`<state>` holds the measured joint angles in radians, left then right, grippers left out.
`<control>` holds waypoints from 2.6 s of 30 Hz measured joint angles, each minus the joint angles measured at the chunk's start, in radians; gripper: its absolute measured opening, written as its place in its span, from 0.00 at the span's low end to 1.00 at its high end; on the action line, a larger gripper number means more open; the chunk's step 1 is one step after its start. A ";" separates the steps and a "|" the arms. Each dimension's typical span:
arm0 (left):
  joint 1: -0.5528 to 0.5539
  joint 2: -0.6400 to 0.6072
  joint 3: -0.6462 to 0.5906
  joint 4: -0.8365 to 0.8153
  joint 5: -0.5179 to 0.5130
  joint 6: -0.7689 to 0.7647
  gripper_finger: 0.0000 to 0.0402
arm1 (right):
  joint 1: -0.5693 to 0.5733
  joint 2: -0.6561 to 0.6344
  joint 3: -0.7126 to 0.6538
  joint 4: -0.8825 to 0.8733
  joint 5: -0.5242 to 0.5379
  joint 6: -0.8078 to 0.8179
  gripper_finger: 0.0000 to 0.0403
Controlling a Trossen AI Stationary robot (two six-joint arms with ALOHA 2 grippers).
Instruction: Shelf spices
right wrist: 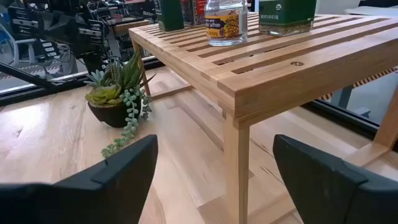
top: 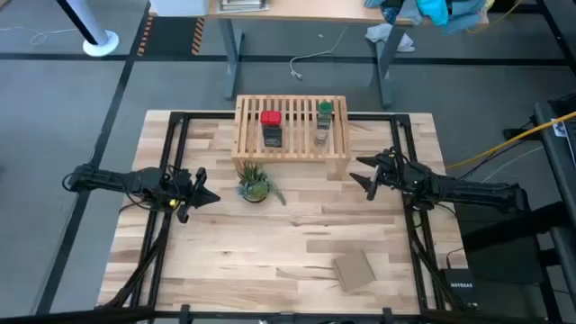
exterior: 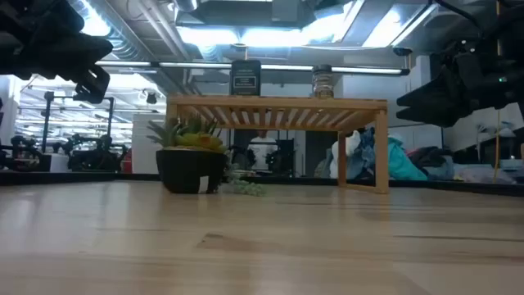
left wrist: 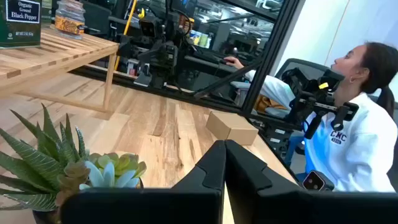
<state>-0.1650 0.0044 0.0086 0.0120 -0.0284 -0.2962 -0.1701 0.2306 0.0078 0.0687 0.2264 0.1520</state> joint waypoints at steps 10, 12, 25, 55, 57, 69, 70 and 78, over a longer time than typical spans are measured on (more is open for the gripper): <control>0.000 0.000 0.000 0.000 0.000 0.000 0.00 | 0.000 0.000 0.000 0.000 0.000 0.000 0.81; 0.000 0.000 0.000 0.000 0.000 0.000 0.00 | 0.000 0.000 0.000 0.000 0.000 0.000 0.81; 0.000 0.000 0.000 0.000 0.000 0.000 0.00 | 0.000 0.000 0.000 0.000 0.000 0.000 0.81; 0.000 0.000 0.000 0.000 0.000 0.000 0.00 | 0.000 0.000 0.000 0.000 0.000 0.000 0.81; 0.000 0.000 0.000 0.000 0.000 0.000 0.00 | 0.000 0.000 0.000 0.017 0.007 -0.001 0.81; 0.000 0.000 0.000 0.000 0.000 0.000 0.00 | 0.000 0.000 0.000 0.059 0.093 -0.001 0.81; 0.000 0.000 0.000 0.000 0.000 0.000 0.00 | 0.000 0.000 0.000 0.058 0.116 -0.001 0.81; 0.000 0.000 0.000 0.000 0.000 0.000 0.00 | 0.000 0.000 0.000 0.041 0.095 0.001 0.81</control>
<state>-0.1650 0.0046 0.0086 0.0120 -0.0288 -0.2962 -0.1703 0.2308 0.0080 0.1101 0.3214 0.1531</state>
